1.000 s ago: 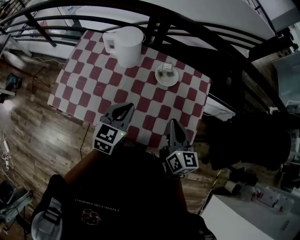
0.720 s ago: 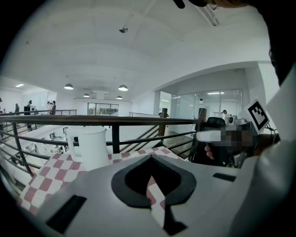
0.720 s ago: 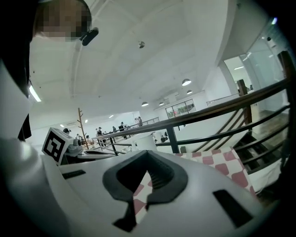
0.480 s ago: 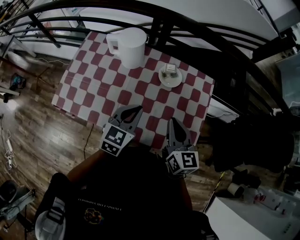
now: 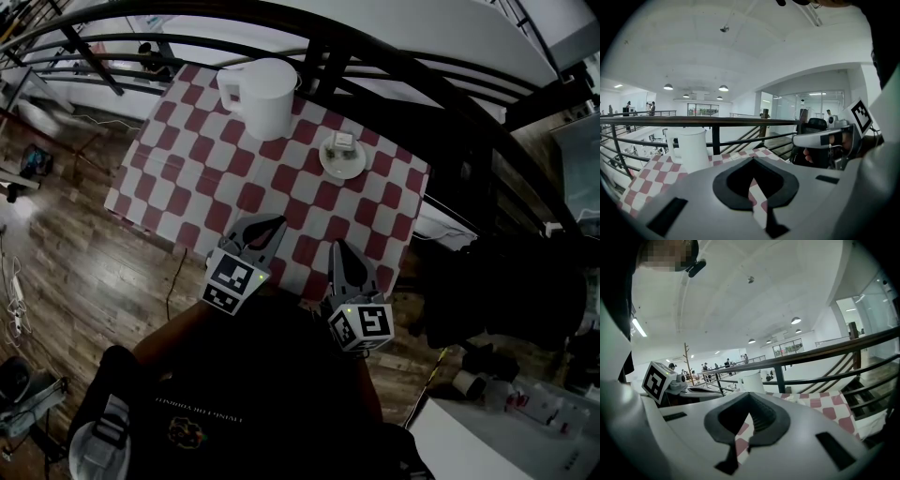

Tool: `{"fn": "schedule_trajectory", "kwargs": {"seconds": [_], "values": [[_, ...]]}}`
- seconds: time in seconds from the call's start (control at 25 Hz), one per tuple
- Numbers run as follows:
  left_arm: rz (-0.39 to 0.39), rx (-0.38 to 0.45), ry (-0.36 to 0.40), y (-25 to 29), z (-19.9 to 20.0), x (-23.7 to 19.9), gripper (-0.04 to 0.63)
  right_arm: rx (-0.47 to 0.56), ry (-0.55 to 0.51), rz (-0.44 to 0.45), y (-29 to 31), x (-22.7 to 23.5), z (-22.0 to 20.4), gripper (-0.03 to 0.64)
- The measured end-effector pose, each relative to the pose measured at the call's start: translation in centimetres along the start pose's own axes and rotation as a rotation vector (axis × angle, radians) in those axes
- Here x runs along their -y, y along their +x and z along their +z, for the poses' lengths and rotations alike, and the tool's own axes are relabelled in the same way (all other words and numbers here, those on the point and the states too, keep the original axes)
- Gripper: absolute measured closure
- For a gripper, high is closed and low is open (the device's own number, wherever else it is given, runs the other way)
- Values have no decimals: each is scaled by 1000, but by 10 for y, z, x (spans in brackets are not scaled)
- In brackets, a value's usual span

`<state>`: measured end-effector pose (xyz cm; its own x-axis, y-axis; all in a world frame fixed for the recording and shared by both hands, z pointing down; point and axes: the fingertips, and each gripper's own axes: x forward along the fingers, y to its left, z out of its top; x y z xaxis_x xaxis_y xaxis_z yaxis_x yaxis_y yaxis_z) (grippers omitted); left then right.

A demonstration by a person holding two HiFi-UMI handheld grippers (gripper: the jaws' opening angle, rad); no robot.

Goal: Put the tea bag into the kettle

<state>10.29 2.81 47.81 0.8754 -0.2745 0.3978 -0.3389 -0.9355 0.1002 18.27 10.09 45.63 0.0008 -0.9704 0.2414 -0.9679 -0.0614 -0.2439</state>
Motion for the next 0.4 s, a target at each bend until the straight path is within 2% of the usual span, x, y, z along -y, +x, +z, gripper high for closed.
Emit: {"fn": "schedule_trajectory", "kwargs": {"seconds": [0.4], "values": [[-5,-5,-3,-1,-1,0,592,-1,14,-17,-2,4,0,606]]}}
